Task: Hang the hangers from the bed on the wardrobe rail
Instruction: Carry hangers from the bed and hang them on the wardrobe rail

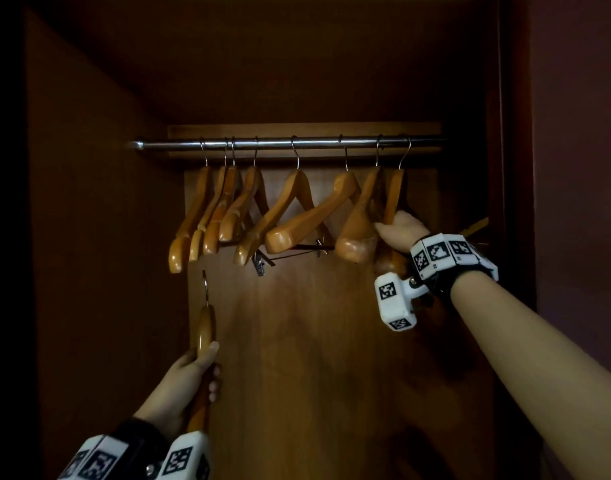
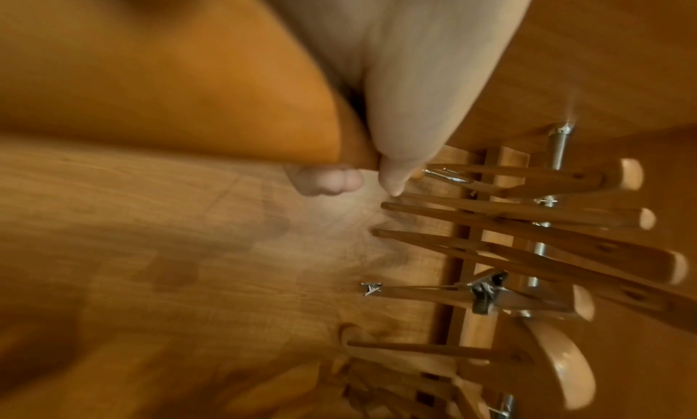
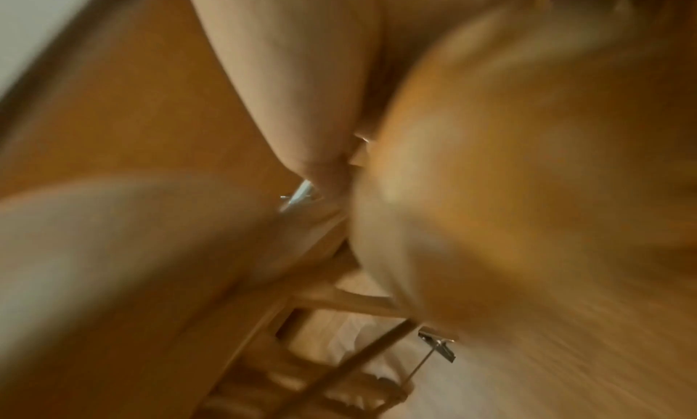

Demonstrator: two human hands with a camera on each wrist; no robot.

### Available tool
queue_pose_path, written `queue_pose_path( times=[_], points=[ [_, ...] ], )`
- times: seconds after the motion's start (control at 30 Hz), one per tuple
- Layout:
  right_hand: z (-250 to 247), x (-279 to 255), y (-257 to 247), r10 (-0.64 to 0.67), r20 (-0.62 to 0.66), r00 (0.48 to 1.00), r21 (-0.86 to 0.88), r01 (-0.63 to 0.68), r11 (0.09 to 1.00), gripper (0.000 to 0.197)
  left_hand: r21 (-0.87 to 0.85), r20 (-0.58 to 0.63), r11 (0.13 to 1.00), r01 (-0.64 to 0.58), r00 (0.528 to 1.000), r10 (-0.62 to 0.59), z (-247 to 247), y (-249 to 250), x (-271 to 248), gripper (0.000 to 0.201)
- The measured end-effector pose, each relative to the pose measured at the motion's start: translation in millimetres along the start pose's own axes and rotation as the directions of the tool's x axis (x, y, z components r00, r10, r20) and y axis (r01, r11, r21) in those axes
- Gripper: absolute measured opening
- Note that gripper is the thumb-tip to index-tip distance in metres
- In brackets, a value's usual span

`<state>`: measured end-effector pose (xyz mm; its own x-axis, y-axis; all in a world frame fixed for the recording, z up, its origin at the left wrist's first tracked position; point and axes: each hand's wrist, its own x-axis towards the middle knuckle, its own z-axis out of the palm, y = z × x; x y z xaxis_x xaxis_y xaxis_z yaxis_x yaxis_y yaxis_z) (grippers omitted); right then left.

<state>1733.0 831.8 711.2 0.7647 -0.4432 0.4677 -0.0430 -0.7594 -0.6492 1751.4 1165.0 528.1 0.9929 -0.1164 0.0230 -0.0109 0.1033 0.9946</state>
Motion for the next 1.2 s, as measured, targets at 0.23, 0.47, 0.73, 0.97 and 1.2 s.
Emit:
queue_pose_path(
  times=[0.23, 0.47, 0.73, 0.97, 1.2],
  points=[
    [9, -46, 1, -0.057, -0.103, 0.993, 0.021, 0.059, 0.998, 0.05, -0.024, 0.013, 0.998, -0.054, 0.998, 0.054, 15, 14, -10, 0.03],
    [40, -95, 15, 0.096, -0.077, 0.992, 0.339, -0.065, 0.938, 0.07, -0.113, 0.069, 0.991, -0.068, 0.995, 0.076, 30, 22, -29, 0.026],
    [128, -225, -13, -0.176, 0.309, 0.935, 0.37, 0.052, 0.928, 0.043, -0.121, 0.066, 0.987, -0.11, 0.991, 0.119, 33, 22, -44, 0.021],
    [148, -278, -60, -0.34, 0.615, 0.712, 0.642, -0.201, 0.74, 0.026, -0.002, -0.022, 0.987, -0.16, 0.987, 0.16, 0, 31, -63, 0.026],
    [163, -295, -92, -0.381, 0.601, 0.703, 0.672, -0.186, 0.716, 0.015, -0.092, -0.017, 0.984, -0.153, 0.988, 0.153, -35, 43, -88, 0.022]
  ],
)
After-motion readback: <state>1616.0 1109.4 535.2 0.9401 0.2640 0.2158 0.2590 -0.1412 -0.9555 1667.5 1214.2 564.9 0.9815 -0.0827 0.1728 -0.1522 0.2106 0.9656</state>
